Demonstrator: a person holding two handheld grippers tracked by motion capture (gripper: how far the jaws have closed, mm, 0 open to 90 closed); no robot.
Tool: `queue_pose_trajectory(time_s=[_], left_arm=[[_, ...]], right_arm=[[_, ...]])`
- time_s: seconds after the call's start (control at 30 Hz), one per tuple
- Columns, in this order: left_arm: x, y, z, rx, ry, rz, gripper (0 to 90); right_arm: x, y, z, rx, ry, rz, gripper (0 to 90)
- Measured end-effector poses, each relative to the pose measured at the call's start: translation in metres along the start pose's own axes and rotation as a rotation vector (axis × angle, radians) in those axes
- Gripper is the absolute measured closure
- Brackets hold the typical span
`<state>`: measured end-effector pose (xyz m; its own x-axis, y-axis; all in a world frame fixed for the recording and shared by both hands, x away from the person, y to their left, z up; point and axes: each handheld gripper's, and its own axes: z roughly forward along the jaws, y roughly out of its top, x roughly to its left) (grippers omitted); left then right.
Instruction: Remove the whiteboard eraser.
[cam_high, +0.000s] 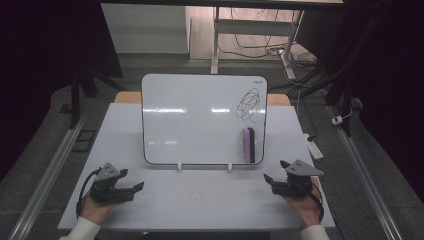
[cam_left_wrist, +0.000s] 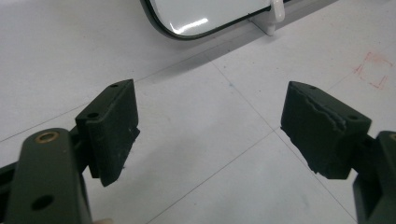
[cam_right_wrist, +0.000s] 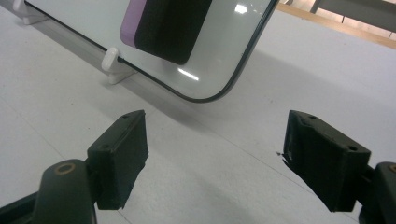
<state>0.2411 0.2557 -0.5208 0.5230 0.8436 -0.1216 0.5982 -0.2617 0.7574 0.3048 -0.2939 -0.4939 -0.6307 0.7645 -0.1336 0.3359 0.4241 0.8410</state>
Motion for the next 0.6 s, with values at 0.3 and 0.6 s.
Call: queue_pose_trajectory(time_s=[0.3, 0.6], left_arm=[[0.0006, 0.0004, -0.0001, -0.005, -0.001, -0.007, 19.8], [0.0009, 0.0, 0.0004, 0.0, -0.002, -0.004, 19.9]], right_arm=[[0.0004, -0.0013, 0.0013, 0.013, -0.002, -0.003, 21.7], [0.003, -0.0011, 0.0012, 0.013, -0.002, -0.011, 22.3]])
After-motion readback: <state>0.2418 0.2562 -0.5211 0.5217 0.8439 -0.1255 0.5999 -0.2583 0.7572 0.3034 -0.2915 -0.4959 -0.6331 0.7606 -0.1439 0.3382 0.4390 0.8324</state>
